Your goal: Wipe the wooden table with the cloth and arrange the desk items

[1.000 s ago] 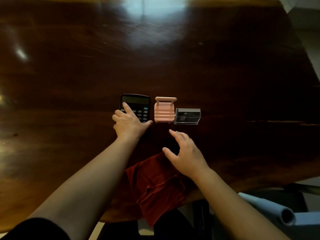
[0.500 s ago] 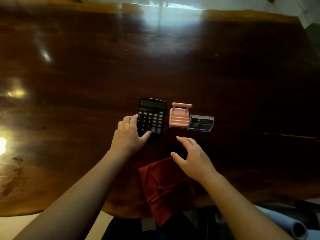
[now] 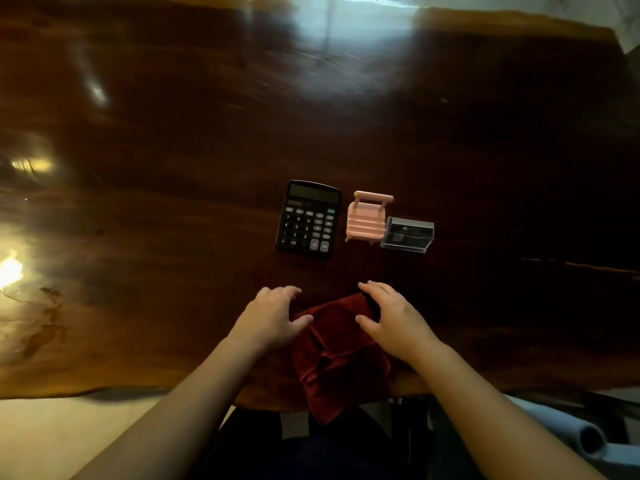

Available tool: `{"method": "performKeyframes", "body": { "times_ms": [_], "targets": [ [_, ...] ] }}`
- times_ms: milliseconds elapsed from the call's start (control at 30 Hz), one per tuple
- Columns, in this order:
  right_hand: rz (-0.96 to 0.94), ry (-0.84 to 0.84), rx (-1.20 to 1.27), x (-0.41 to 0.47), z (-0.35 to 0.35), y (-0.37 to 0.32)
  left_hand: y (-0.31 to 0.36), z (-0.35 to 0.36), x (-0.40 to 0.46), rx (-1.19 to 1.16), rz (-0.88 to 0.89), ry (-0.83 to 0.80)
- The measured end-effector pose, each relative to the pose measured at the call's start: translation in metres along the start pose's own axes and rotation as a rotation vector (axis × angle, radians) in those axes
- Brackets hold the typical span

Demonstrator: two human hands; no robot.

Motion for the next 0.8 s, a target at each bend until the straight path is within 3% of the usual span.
{"method": "performKeyframes", "body": {
  "times_ms": [433, 800],
  "targets": [
    [0.033, -0.078, -0.090, 0.015, 0.020, 0.007, 0.011, 0.020, -0.009, 0.170, -0.017, -0.053],
    [-0.014, -0.132, -0.171, 0.014, 0.011, 0.013, 0.008, 0.028, -0.019, 0.052, -0.092, -0.114]
  ]
}}
Point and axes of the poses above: each hand's wrist, its own x-axis towards the middle knuckle, its own z-axis out of the palm, y = z × x, the point moved 6 cm from there along x, towards the middle knuckle, and after that the axes turned 10 degrees about x, right-handed, at the moved point
